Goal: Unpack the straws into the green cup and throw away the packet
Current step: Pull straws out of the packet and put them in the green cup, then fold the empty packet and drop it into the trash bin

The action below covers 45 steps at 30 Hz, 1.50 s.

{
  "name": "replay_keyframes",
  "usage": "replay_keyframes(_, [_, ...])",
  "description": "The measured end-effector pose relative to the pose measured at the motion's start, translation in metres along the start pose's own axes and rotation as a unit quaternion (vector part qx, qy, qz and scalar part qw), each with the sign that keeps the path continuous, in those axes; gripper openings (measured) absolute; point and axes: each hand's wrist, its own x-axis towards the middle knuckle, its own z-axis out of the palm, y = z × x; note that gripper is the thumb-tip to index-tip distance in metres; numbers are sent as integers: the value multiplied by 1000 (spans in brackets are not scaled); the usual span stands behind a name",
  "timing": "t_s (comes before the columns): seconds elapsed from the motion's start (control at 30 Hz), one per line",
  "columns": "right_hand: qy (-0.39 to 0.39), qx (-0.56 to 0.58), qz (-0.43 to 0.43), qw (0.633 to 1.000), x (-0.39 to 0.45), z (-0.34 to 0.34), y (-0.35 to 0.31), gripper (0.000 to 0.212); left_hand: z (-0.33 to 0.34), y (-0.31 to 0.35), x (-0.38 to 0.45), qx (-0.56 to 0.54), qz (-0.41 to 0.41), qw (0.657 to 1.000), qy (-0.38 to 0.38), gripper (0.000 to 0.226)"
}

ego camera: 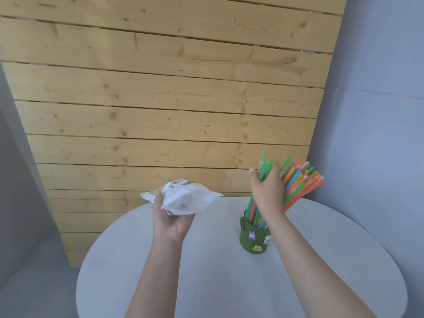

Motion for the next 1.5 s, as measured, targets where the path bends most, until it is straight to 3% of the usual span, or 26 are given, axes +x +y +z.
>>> replay_keyframes(0.07, [46, 28, -51, 997, -4, -5, -6, 30, -1, 0, 1, -2, -4, 1000, -3, 32])
replay_keyframes(0.17, [49, 29, -124, 991, -8, -9, -11, 37, -4, -2, 0, 58, -1, 998, -26, 35])
replay_keyframes(0.43, [53, 6, -180, 982, -25, -21, -22, 43, -8, 1, -1, 117, 3, 993, -35, 36])
replay_keyframes(0.53, [82, 10, -244, 966, -34, -25, -33, 39, -9, 2, 0, 144, 2, 988, -47, 38])
replay_keyframes(0.63, [44, 26, -276, 960, -52, -21, -38, 27, -9, 3, 1, 182, -2, 981, -60, 40])
replay_keyframes(0.8, [-109, 77, -120, 984, -82, -7, -25, 21, -10, 6, -2, 237, -20, 968, -74, 45])
replay_keyframes(0.9, [-191, 95, 1, 977, -88, 1, -18, 21, -11, 9, -2, 279, -24, 957, -77, 48])
replay_keyframes(0.97, [-252, 123, 114, 953, -88, 5, -18, 21, -12, 10, -1, 299, -15, 951, -78, 50])
replay_keyframes(1.1, [-356, 242, 306, 849, -84, -1, -19, 31, -12, 11, -2, 337, -17, 938, -79, 54])
replay_keyframes(1.17, [-359, 285, 300, 837, -79, -5, -15, 33, -11, 13, -3, 358, -26, 930, -79, 57])
replay_keyframes(1.23, [-341, 276, 268, 858, -76, -8, -7, 29, -10, 18, -4, 364, -18, 927, -90, 57])
replay_keyframes(1.37, [-352, 185, 204, 895, -71, -17, 2, 20, -11, 34, -2, 349, 14, 933, -82, 56])
replay_keyframes(1.5, [-337, 94, 148, 925, -73, -16, 5, 21, -12, 37, -4, 340, 46, 939, -15, 51])
